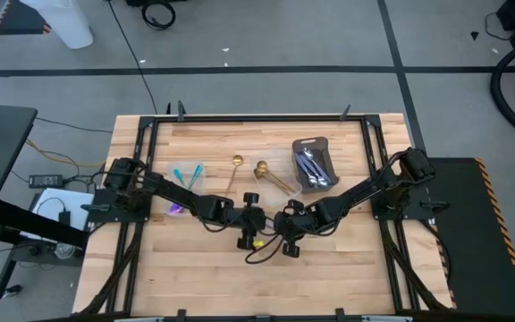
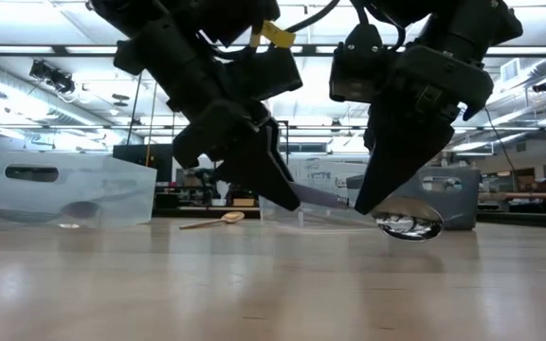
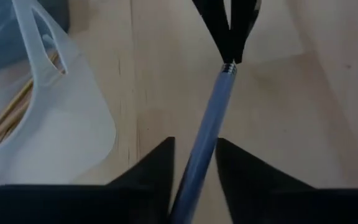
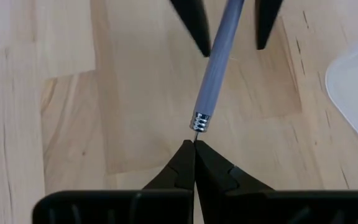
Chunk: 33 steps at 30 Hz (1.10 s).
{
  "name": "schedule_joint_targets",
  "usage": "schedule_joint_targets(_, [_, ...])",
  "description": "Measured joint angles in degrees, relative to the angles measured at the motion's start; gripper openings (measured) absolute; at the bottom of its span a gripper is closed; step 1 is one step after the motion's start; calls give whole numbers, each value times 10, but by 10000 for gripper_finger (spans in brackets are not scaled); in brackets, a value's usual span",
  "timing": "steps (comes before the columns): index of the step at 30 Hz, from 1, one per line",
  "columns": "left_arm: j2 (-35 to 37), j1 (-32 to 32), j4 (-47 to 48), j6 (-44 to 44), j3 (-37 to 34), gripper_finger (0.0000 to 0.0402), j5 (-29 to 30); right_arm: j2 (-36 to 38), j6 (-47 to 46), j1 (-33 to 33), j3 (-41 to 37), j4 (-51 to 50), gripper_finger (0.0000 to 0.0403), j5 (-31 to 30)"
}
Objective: Sort silverware by color (type)
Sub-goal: Put the purple spoon into the black bin
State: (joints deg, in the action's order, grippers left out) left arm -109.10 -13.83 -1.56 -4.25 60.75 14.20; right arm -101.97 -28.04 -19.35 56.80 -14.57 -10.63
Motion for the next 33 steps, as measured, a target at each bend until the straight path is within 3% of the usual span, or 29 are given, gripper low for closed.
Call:
schedule_joint_targets(6, [0, -1, 5, -3, 0, 37, -11, 0, 10, -1, 0, 1, 13, -2])
schedule_joint_targets(13, [0, -3, 29, 10, 1, 37, -13, 27, 10, 1, 0, 1, 68, 20])
schedule_joint_targets(18, [21, -4, 83, 37, 1, 39, -1, 75, 16, -10, 1, -31, 107, -27])
schedule_joint_targets(28, [196, -26, 326, 60, 0, 41, 26, 120, 23, -46, 1, -91, 117, -134])
schedule_joint_targets(33, [256, -11, 345, 52, 0, 41, 27, 117, 23, -49, 0, -97, 117, -172])
